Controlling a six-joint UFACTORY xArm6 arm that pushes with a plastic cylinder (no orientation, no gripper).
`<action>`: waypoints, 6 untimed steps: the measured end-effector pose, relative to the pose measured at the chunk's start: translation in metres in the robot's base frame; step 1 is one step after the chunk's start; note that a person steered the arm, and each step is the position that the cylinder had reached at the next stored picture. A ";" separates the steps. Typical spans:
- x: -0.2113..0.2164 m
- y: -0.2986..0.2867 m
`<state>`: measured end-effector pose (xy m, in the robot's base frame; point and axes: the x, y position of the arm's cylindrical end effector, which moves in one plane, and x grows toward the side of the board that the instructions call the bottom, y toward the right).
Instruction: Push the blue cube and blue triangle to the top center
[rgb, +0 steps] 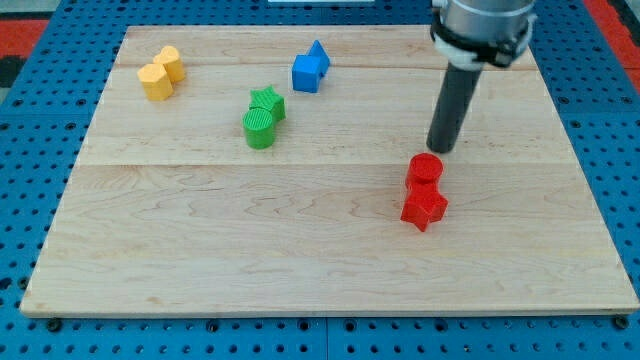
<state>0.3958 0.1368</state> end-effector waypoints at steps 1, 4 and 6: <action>-0.043 -0.049; -0.094 -0.168; -0.119 -0.192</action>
